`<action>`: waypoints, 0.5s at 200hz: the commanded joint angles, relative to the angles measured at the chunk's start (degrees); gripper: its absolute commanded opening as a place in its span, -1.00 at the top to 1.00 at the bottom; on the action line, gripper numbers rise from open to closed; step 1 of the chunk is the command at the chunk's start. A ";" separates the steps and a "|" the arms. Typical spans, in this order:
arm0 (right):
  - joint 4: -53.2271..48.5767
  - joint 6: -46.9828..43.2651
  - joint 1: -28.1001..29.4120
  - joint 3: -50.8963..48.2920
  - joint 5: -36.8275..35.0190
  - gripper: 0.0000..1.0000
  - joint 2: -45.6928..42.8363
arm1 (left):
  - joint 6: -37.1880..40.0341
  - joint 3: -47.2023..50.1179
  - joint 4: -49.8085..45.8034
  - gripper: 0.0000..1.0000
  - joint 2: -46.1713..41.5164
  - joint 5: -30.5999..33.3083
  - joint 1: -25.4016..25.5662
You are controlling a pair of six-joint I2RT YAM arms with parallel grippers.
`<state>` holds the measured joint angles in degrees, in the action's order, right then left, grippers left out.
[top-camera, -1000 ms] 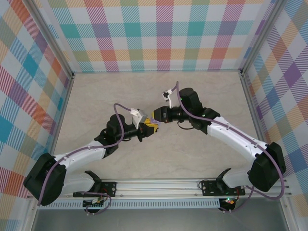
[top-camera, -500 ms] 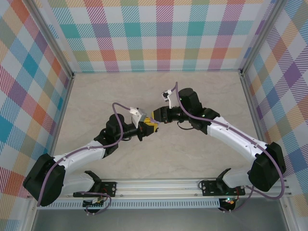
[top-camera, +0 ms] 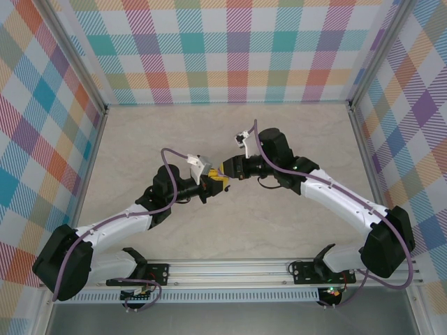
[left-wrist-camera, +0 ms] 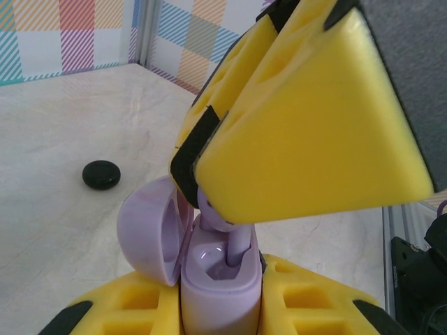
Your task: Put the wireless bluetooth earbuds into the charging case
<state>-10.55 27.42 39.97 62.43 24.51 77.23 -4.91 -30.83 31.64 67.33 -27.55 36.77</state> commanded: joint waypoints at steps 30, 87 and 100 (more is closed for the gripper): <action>-2.56 -2.38 1.15 2.93 -1.16 0.32 1.61 | -0.02 -2.28 0.93 0.53 -1.41 -0.09 1.02; -3.15 -2.44 1.30 3.48 -2.81 0.03 0.02 | 0.81 -2.13 -0.38 0.53 -1.71 0.20 0.99; -3.71 -2.46 1.26 3.48 -4.57 0.01 -1.12 | 1.26 -2.39 -1.79 0.53 -1.77 0.69 1.01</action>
<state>-12.75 26.04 41.06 64.25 22.96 78.17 -4.89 -30.96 30.00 67.31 -27.18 36.77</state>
